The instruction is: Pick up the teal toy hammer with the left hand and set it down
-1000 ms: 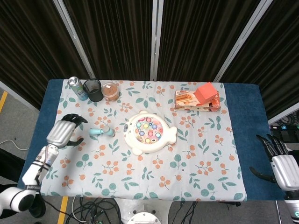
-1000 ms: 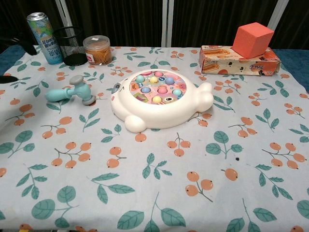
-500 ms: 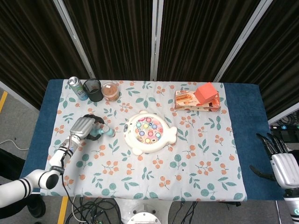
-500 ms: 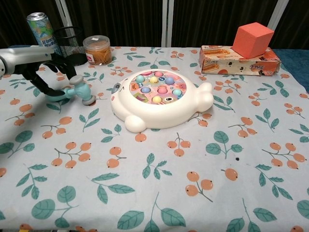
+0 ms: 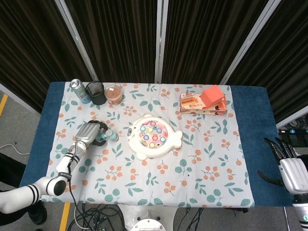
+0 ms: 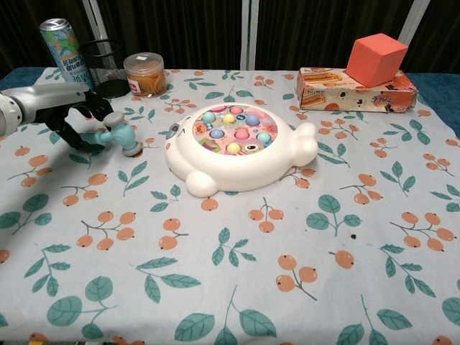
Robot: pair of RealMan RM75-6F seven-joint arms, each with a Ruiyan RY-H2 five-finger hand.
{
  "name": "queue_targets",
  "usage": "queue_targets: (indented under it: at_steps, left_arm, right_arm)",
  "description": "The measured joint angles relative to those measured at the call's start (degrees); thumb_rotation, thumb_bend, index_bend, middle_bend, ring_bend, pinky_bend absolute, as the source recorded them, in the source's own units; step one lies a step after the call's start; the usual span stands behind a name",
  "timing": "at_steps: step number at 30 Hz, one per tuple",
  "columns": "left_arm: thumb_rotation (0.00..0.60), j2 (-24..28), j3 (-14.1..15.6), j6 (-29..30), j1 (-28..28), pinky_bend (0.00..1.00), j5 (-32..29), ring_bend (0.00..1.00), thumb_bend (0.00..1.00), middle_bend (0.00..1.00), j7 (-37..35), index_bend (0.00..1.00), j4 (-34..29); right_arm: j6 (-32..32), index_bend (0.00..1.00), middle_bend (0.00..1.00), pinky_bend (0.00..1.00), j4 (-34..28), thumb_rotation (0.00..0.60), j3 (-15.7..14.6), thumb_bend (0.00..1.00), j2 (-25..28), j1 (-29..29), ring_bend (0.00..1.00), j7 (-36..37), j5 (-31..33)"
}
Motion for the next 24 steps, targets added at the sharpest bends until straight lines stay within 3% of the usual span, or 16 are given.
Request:
queue_targets:
  at_steps: [24]
  left_arm:
    - [0.600, -2.05, 0.39, -0.28, -0.97, 0.24, -1.14, 0.28, 0.39, 0.41, -0.91, 0.52, 2.89]
  right_arm:
    - [-0.77, 0.02, 0.17, 0.02, -0.61, 0.600, 0.03, 0.08, 0.12, 0.24, 0.00, -0.74, 0.37]
